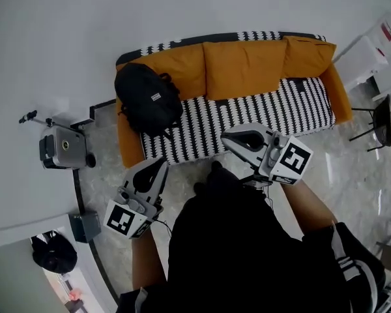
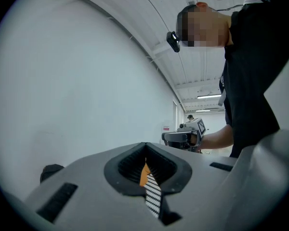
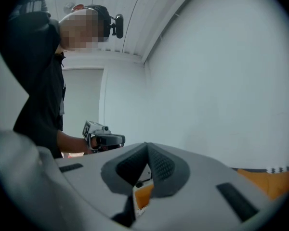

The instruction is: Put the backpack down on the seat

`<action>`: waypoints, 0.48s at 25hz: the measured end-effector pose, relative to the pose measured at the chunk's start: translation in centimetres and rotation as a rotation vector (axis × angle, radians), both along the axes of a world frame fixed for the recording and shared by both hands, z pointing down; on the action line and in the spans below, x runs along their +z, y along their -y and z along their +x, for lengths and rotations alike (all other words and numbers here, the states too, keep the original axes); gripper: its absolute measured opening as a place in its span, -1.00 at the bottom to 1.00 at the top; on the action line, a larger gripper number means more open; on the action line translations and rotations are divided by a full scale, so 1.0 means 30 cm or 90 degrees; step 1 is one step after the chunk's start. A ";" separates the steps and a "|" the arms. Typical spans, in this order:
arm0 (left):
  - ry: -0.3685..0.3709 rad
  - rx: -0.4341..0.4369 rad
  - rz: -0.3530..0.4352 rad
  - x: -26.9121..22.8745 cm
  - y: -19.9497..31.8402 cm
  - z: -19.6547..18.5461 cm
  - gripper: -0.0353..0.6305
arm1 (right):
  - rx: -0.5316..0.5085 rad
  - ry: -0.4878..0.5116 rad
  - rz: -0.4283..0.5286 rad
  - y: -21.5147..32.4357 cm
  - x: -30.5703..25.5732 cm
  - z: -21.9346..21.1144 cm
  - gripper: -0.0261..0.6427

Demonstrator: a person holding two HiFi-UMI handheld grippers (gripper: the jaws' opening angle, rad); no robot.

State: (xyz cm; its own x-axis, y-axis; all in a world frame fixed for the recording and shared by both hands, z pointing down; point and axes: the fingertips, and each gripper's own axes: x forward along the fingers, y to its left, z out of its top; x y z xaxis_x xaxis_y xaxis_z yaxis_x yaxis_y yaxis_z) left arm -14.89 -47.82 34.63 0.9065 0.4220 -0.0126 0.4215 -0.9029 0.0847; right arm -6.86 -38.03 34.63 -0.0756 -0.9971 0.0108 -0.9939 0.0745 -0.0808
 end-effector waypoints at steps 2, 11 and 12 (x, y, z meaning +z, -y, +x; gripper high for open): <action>0.017 -0.001 0.002 0.014 -0.038 -0.029 -0.82 | -0.006 0.000 0.006 -0.028 -0.012 -0.035 -0.84; 0.041 -0.005 0.005 0.007 -0.303 -0.088 -0.82 | -0.038 0.007 0.025 -0.241 -0.059 -0.130 -0.84; 0.044 0.000 0.000 0.007 -0.348 -0.090 -0.82 | -0.041 0.009 0.023 -0.278 -0.060 -0.140 -0.84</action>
State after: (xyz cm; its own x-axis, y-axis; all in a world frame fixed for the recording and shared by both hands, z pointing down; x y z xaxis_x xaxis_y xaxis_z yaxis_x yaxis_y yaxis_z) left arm -17.60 -37.39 34.85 0.9055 0.4213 0.0503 0.4140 -0.9032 0.1132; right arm -11.06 -29.69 32.83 -0.1399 -0.9898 -0.0270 -0.9858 0.1418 -0.0904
